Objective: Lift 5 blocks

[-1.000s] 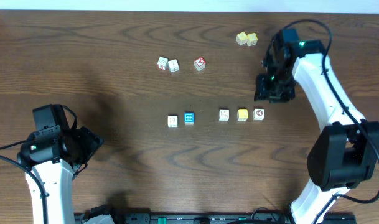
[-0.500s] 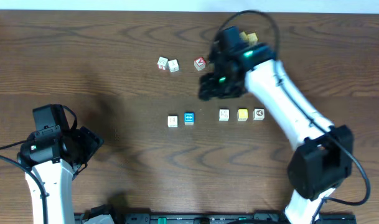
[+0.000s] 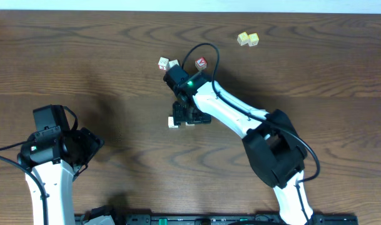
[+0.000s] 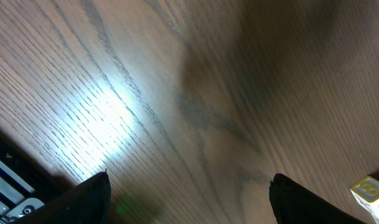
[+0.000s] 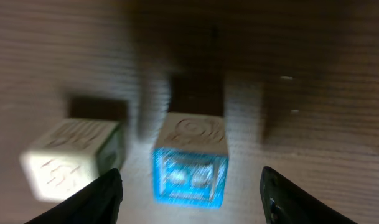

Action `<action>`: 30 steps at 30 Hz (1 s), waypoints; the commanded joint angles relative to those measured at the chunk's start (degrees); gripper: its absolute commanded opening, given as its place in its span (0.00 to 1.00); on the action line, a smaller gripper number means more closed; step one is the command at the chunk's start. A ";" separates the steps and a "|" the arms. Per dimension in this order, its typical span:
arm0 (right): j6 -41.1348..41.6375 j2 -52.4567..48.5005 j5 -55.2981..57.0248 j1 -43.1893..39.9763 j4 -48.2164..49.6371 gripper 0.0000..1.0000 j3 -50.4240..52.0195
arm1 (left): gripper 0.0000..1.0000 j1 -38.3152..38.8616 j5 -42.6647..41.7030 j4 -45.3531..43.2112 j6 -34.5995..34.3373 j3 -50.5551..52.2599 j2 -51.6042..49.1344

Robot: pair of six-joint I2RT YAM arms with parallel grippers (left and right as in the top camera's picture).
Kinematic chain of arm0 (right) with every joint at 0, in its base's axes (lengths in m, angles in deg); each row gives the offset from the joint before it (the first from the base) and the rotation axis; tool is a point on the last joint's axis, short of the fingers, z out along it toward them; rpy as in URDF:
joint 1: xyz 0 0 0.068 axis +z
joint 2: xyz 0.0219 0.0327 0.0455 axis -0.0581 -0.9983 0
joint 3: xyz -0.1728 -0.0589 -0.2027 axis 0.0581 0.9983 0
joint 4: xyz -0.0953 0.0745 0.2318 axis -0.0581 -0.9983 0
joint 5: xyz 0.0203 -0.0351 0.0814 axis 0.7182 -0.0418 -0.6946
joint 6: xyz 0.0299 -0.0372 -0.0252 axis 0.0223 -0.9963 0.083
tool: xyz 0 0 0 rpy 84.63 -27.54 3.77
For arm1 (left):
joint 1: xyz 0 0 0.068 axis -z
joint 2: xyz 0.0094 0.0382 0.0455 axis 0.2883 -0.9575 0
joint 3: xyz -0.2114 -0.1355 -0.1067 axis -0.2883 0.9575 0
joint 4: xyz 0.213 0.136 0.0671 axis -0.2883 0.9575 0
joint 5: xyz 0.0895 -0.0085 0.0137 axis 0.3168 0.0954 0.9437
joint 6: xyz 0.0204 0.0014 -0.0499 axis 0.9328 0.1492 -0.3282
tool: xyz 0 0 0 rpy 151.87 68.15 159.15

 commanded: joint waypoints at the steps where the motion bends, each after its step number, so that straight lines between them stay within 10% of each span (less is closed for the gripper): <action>1: 2.69 -0.66 2.01 -0.48 0.28 0.66 0.17 | 0.82 -0.33 0.11 0.37 -0.28 -0.83 0.00; 30: -1.42 -0.68 1.22 -4.17 0.22 0.29 0.28 | 0.82 -0.33 0.11 0.37 -0.28 -0.83 0.00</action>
